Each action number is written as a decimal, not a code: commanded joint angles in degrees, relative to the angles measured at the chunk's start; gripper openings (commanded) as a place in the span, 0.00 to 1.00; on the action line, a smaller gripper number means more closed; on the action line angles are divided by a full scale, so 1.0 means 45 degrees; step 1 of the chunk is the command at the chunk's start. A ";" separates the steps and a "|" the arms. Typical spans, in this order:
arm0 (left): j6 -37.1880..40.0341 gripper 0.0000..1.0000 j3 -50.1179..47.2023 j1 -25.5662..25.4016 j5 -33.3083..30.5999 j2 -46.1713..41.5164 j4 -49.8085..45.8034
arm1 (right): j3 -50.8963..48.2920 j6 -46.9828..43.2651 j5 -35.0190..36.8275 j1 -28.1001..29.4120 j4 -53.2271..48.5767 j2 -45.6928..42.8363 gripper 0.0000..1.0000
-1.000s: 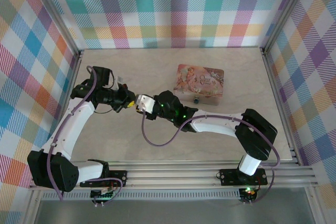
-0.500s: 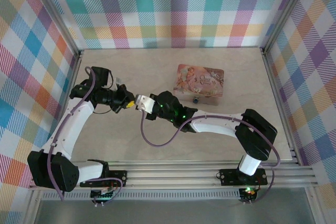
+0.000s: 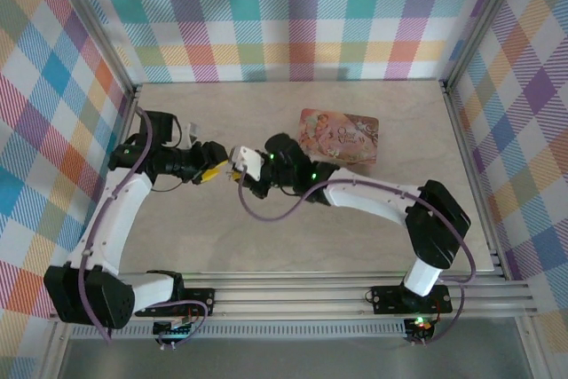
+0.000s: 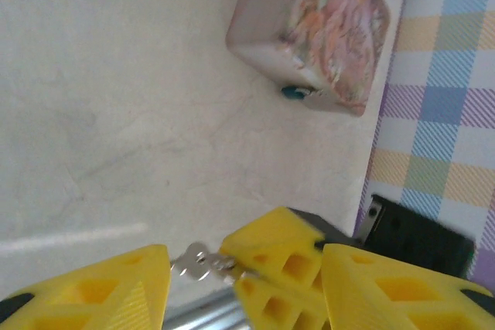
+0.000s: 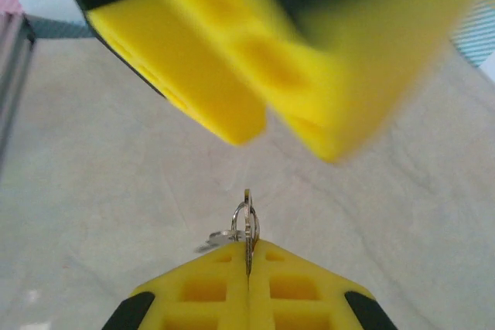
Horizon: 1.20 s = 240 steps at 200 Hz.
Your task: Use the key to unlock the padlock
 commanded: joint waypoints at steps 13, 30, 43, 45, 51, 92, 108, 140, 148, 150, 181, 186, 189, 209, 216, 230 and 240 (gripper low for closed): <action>0.2984 0.55 -0.0303 0.0137 -0.0154 -0.2200 0.1984 | 0.1689 0.0835 -0.4966 -0.1628 -0.5382 -0.0035 0.00; 0.3012 0.55 -0.1304 0.0120 0.0876 -0.2955 0.4119 | 0.2128 0.0545 -0.5739 -0.2159 -0.6780 -0.0361 0.00; 0.3220 0.55 -0.2065 0.0118 0.2188 -0.3312 0.6043 | 0.2318 0.0220 -0.5756 -0.2372 -0.7525 -0.0692 0.00; 0.3271 0.55 -0.2159 0.0103 0.2377 -0.3359 0.6277 | 0.2347 0.0176 -0.5739 -0.2393 -0.7567 -0.0739 0.00; 0.3394 0.56 -0.2452 0.0050 0.2795 -0.3479 0.6997 | 0.2428 0.0010 -0.5653 -0.2453 -0.7890 -0.0901 0.00; 0.4896 0.55 -0.3292 -0.1164 0.3559 -0.3411 0.8879 | 0.3135 -0.0786 -0.5281 -0.2662 -1.0197 -0.1418 0.00; 0.6219 0.55 -0.2917 -0.2103 0.3644 -0.2924 0.7847 | 0.3478 -0.0929 -0.5237 -0.2677 -1.1065 -0.1426 0.00; 0.7489 0.54 -0.2708 -0.3401 0.4088 -0.1982 0.7133 | 0.3374 -0.0942 -0.5508 -0.2675 -1.1534 -0.1816 0.00; 0.7656 0.54 -0.2711 -0.3629 0.4140 -0.1798 0.7143 | 0.3242 -0.0917 -0.5564 -0.2674 -1.1481 -0.1972 0.00; 0.7715 0.53 -0.2711 -0.3685 0.4145 -0.1765 0.7143 | 0.3203 -0.0904 -0.5569 -0.2678 -1.1476 -0.2012 0.00; 0.8427 0.48 -0.2415 -0.4325 0.4452 -0.1060 0.6656 | 0.2637 -0.0822 -0.5668 -0.2678 -1.1178 -0.2601 0.00; 0.8502 0.48 -0.2374 -0.4411 0.4464 -0.0966 0.6568 | 0.2551 -0.0813 -0.5649 -0.2683 -1.1145 -0.2687 0.00; 0.8521 0.49 -0.2356 -0.4455 0.4454 -0.0906 0.6514 | 0.2509 -0.0813 -0.5644 -0.2680 -1.1129 -0.2719 0.00; 0.8737 0.49 -0.2329 -0.4690 0.4448 -0.0614 0.6278 | 0.2279 -0.0806 -0.5573 -0.2680 -1.1111 -0.2907 0.00; 0.8800 0.49 -0.2320 -0.4737 0.4444 -0.0523 0.6212 | 0.2233 -0.0805 -0.5556 -0.2680 -1.1116 -0.2958 0.00; 0.8883 0.47 -0.2250 -0.4801 0.4471 -0.0362 0.6094 | 0.2148 -0.0823 -0.5529 -0.2682 -1.1075 -0.3036 0.00; 0.8944 0.43 -0.2155 -0.4831 0.4492 -0.0228 0.5941 | 0.2087 -0.0839 -0.5527 -0.2680 -1.1013 -0.3095 0.00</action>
